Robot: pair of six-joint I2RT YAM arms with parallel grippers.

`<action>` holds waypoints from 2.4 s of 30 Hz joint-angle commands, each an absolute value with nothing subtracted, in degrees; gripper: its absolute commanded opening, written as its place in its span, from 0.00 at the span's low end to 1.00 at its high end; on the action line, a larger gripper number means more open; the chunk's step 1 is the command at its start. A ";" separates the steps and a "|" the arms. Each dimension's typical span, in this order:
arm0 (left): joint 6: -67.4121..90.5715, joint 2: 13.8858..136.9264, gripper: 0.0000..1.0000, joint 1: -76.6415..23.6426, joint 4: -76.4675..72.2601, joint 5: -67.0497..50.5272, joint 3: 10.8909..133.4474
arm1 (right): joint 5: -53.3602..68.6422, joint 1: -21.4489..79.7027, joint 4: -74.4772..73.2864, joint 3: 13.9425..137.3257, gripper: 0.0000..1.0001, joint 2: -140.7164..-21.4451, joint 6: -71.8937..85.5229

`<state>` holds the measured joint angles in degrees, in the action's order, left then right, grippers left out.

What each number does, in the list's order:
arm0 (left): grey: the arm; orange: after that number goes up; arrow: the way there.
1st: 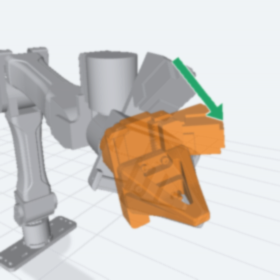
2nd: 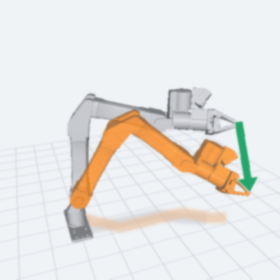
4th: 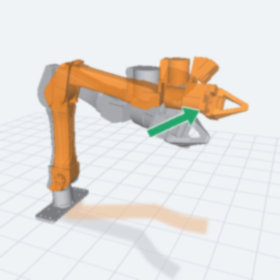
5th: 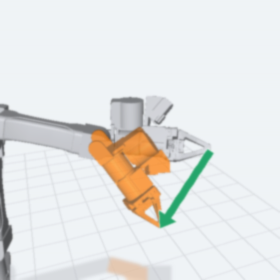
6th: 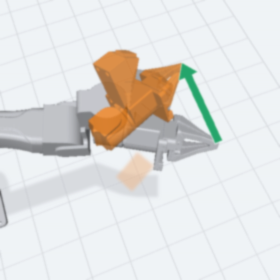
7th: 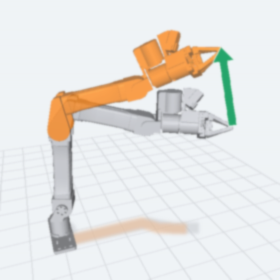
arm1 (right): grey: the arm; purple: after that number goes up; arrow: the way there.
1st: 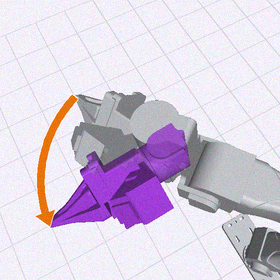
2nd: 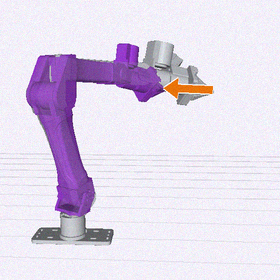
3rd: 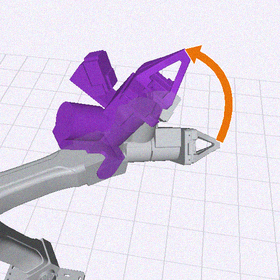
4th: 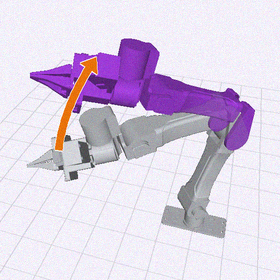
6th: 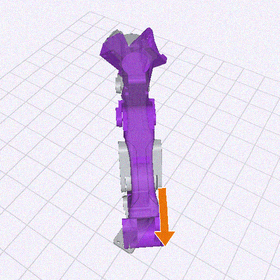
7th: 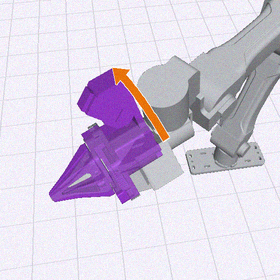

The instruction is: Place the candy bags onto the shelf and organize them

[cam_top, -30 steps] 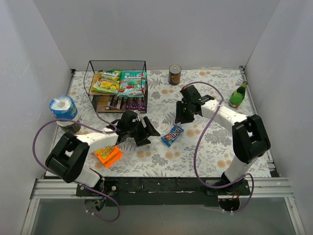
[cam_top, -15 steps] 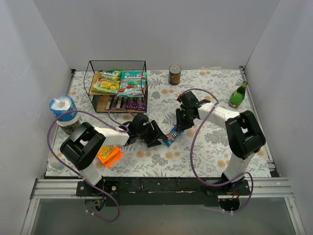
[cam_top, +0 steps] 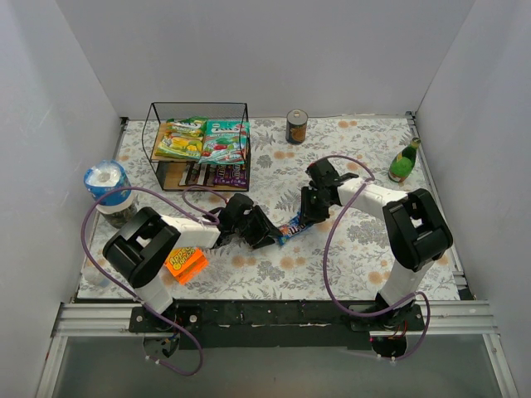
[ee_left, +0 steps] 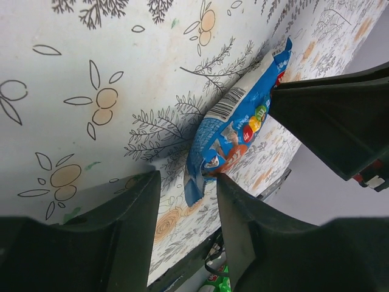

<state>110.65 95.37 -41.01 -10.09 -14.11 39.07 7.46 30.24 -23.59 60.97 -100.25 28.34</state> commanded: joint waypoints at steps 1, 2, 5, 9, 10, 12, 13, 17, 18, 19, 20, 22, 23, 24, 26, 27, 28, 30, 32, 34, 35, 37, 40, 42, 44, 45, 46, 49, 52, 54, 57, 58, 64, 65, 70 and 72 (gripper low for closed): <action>110.48 95.27 0.41 -41.22 -9.67 -10.55 39.37 | 6.50 30.50 -27.77 59.94 0.35 -100.19 31.46; 110.48 95.53 0.41 -41.22 -9.75 -10.46 39.46 | 6.68 30.50 -28.03 59.85 0.36 -100.11 31.90; 110.48 95.71 0.41 -41.22 -10.11 -9.50 39.46 | 7.47 30.50 -28.74 59.15 0.35 -99.85 34.10; 110.30 95.98 0.39 -41.22 -10.55 -9.05 39.55 | 8.87 30.41 -29.18 58.36 0.36 -99.67 36.73; 110.30 95.98 0.38 -41.22 -10.55 -8.88 39.46 | 9.31 30.50 -29.18 58.10 0.36 -99.58 37.00; 110.04 96.15 0.35 -41.22 -10.98 -8.70 39.38 | 11.15 30.41 -28.74 57.66 0.36 -99.49 37.18; 109.87 96.50 0.34 -41.22 -10.90 -8.79 39.46 | 11.51 30.41 -28.74 57.40 0.35 -99.49 37.00; 108.46 97.73 0.27 -41.22 -11.42 -9.14 40.69 | 12.57 30.41 -28.83 57.04 0.36 -99.23 36.22; 107.76 97.91 0.25 -41.22 -11.43 -9.23 41.13 | 12.92 30.41 -28.92 57.13 0.35 -99.32 36.04; 107.32 98.08 0.22 -41.22 -11.43 -9.32 41.31 | 12.92 30.41 -29.09 57.30 0.35 -99.40 35.86; 106.97 98.09 0.20 -41.22 -11.60 -9.32 41.31 | 13.09 30.41 -29.18 57.65 0.36 -99.58 35.34; 105.91 98.00 0.12 -41.22 -11.87 -9.23 41.31 | 13.01 30.50 -29.88 58.27 0.36 -99.84 34.81; 105.91 97.74 0.09 -41.22 -11.87 -9.23 41.22 | 12.92 30.41 -30.14 58.53 0.36 -100.02 34.54; 105.73 97.65 0.05 -41.22 -11.34 -8.97 41.22 | 12.66 30.41 -30.49 58.97 0.36 -100.11 34.37; 105.29 97.04 0.00 -41.22 -9.94 -8.35 41.22 | 12.13 30.41 -31.02 59.50 0.37 -99.67 34.19; 105.03 96.77 0.00 -41.22 -9.32 -8.00 41.39 | 11.17 30.41 -31.29 60.11 0.39 -99.41 34.10; 104.68 96.42 0.00 -41.22 -8.71 -7.56 41.57 | 10.81 30.32 -31.46 60.55 0.40 -99.14 34.10; 103.98 95.02 0.00 -41.13 -6.60 -6.68 41.66 | 9.59 30.06 -32.60 62.30 0.44 -98.35 33.93; 102.93 93.79 0.00 -41.13 -3.80 -5.98 41.75 | 8.88 29.53 -34.09 63.63 0.47 -97.21 33.84; 102.57 90.89 0.00 -40.61 -1.85 -5.80 41.31 | 7.65 28.66 -34.71 65.38 0.52 -95.90 33.92; 102.57 89.14 0.00 -40.17 -0.37 -5.71 40.09 | 7.21 28.30 -35.24 65.83 0.54 -94.41 34.10; 103.71 83.27 0.00 -38.07 -0.35 -5.89 37.80 | 6.16 27.17 -35.51 66.70 0.61 -92.82 34.19; 104.76 74.40 0.00 -34.37 3.07 -5.72 34.28 | 5.63 26.11 -35.77 66.97 0.67 -90.53 34.19; 104.59 70.16 0.00 -31.83 7.36 -4.06 34.27 | 6.23 25.58 -35.42 66.71 0.68 -89.48 34.19; 104.68 64.55 0.00 -30.16 13.06 -2.73 34.98 | 6.42 25.31 -35.07 65.92 0.69 -88.77 34.19; 104.76 62.86 0.00 -28.75 14.66 -2.12 35.24 | 6.59 25.14 -34.72 65.57 0.70 -88.68 34.19; 105.55 61.10 0.00 -27.87 16.16 -0.98 35.42 | 6.68 24.88 -34.54 65.22 0.70 -88.68 34.19; 106.34 55.47 0.00 -23.04 21.00 -0.70 35.33 | 7.29 24.44 -34.28 64.51 0.70 -88.94 34.10; 106.43 52.83 0.00 -18.47 25.57 1.04 35.77 | 7.73 24.08 -33.84 63.90 0.72 -89.21 34.10; 107.05 50.64 0.00 -16.01 27.42 2.81 35.86 | 8.00 23.99 -33.58 63.63 0.73 -89.12 34.01; 108.72 47.91 0.00 -12.50 27.95 4.57 35.60 | 8.26 23.64 -33.57 63.54 0.74 -89.21 33.75; 109.07 47.55 0.00 -11.61 28.12 4.83 35.77 | 8.35 23.56 -33.49 63.37 0.74 -89.12 33.58; 112.23 48.25 0.00 -6.33 27.43 6.77 36.74 | 10.02 23.12 -32.17 61.61 0.75 -88.25 33.49; 112.67 48.69 0.00 -5.20 26.29 6.85 36.74 | 10.54 23.20 -31.65 60.65 0.75 -88.07 33.49; 118.63 50.97 0.00 -0.80 20.68 5.28 35.69 | 12.21 23.03 -30.24 58.28 0.75 -87.28 33.49; 119.70 50.36 0.00 1.91 15.85 3.09 33.32 | 12.83 23.03 -30.06 57.57 0.75 -86.84 33.31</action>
